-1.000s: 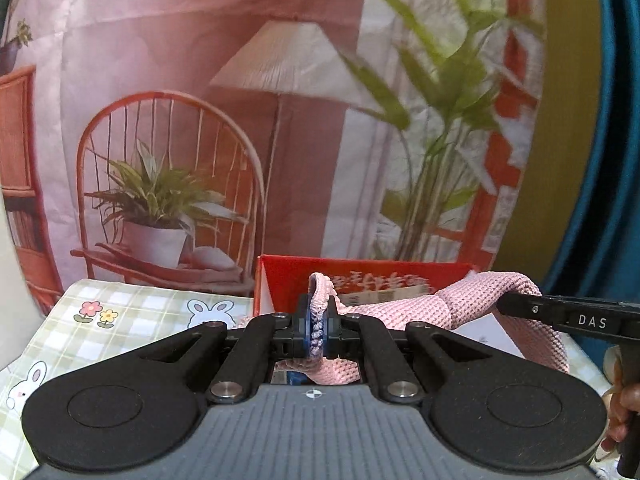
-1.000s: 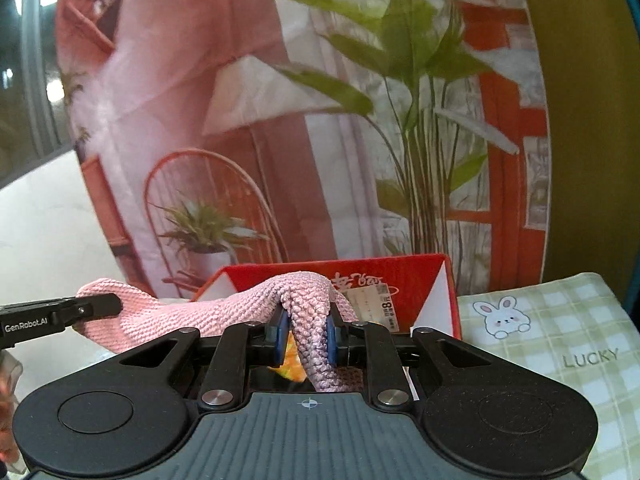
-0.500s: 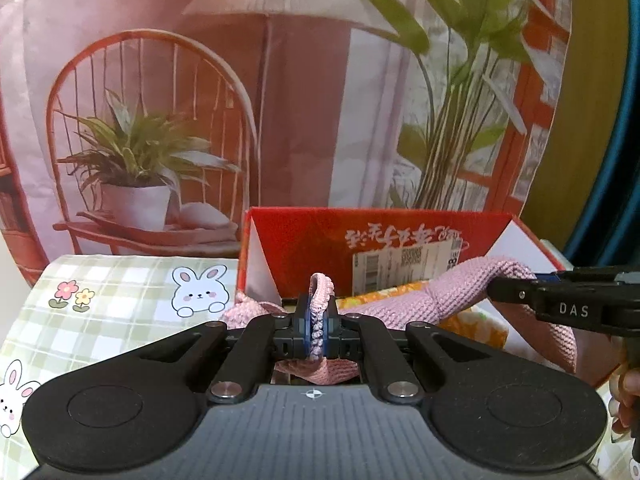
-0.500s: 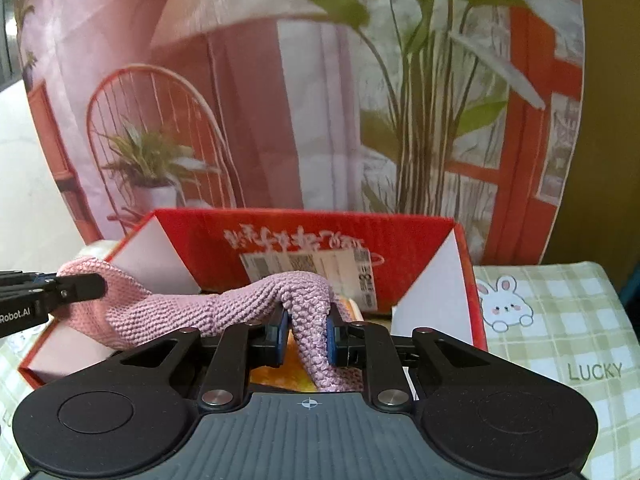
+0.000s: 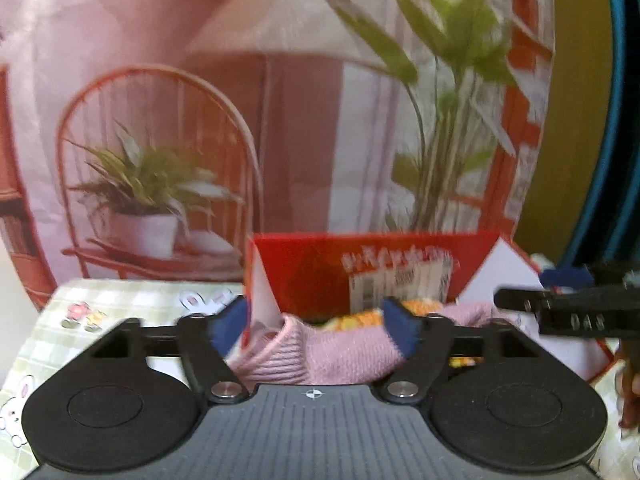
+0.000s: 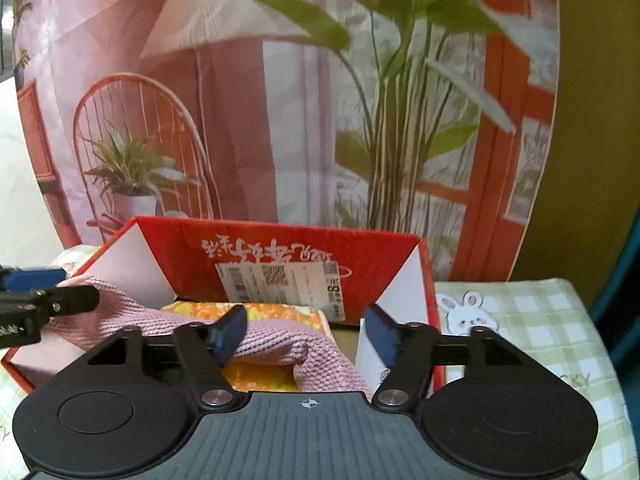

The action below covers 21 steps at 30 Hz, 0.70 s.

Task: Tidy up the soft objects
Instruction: 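Open both tools to drop the towel into the box and withdraw, then move both open tools down to the clear bag of black fabric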

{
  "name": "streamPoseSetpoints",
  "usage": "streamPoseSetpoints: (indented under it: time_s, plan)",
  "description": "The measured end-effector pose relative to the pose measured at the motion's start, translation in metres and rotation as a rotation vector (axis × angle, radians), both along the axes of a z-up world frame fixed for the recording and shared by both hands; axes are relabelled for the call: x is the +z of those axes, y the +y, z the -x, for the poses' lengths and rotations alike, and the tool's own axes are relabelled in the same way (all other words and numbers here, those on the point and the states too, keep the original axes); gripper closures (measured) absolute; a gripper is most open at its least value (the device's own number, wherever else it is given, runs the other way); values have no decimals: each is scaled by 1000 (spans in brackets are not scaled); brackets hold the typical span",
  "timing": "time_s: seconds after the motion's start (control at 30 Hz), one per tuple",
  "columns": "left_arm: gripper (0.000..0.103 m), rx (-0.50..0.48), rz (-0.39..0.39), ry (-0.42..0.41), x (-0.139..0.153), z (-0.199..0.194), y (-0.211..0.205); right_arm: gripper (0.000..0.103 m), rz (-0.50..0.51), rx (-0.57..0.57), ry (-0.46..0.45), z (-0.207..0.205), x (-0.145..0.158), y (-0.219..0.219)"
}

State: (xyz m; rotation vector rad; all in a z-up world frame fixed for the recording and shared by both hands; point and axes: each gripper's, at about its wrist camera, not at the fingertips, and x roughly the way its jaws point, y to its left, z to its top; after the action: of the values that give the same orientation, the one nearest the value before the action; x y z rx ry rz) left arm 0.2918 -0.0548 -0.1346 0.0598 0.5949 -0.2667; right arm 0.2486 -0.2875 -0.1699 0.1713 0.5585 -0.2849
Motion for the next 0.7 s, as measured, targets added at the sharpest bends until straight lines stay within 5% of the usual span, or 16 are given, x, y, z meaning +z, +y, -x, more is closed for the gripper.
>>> streamPoseSetpoints:
  time_s: [0.07, 0.23, 0.47, 0.7]
  plan:
    - [7, 19, 0, -23, 7, 9, 3, 17, -2, 9, -30, 9, 1, 3]
    - [0, 32, -45, -12, 16, 34, 6, 1, -1, 22, -93, 38, 4, 18]
    - [0, 43, -64, 54, 9, 86, 24, 0, -56, 10, -153, 86, 6, 38]
    - [0, -12, -90, 222, -36, 155, 34, 0, -105, 36, -120, 147, -18, 64]
